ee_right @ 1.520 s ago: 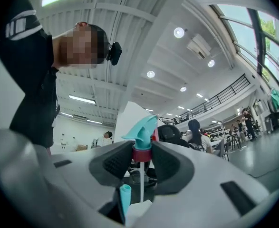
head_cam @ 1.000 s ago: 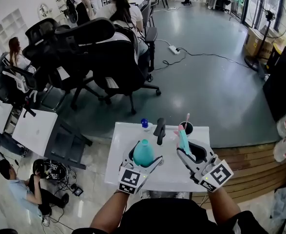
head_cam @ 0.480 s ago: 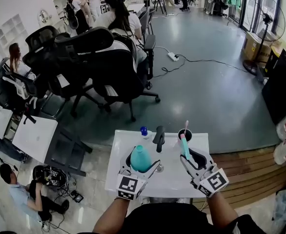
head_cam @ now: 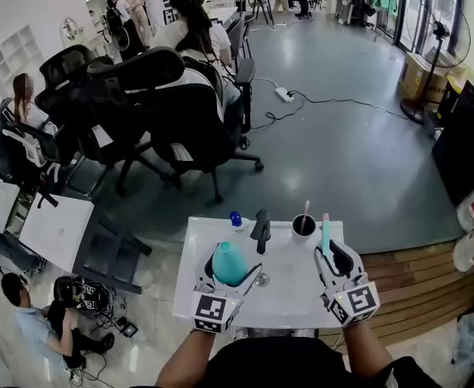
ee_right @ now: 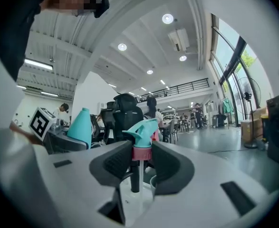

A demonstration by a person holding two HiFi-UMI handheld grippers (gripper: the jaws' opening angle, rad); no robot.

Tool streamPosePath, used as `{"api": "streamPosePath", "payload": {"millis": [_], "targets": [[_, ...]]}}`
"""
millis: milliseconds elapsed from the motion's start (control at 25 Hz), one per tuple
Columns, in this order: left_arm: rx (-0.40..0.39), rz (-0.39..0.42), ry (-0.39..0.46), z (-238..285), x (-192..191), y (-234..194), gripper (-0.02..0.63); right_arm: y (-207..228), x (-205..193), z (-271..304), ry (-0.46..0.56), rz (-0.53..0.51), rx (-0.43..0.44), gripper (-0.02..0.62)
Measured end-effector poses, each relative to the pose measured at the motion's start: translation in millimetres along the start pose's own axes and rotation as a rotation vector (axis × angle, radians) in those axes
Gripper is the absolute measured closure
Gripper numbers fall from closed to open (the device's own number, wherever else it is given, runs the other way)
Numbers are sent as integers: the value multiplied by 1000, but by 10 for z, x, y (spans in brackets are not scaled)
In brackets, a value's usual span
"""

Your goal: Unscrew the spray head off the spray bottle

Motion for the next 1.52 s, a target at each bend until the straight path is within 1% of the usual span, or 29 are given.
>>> {"api": "streamPosePath", "payload": {"millis": [160,320,760,1000,1520], "targets": [[4,0,14,18,35,20,140,38,0,-15,8,11,-18,462],[5,6,10,27,27,25,140,39,-33,-17,9,13,-20,462],[4,3,4,6,18,37,140,-1,6,-22,8,-15,-19,462],[2,-10,13,3,67,27,140,-36,26,-2,-15,-52,-31,462],[2,-3,19,-21,109,44,140,-67,44,-21,-10,-59,-20,462]]}}
Point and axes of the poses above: the fingertips, and each gripper's own axes: z forward along the fingers, y to its right, x out of its top, the point moved 5 cm from there along -z, backward along the fingers, and after that the axes turned 7 degrees about x, right-handed, at the moved point
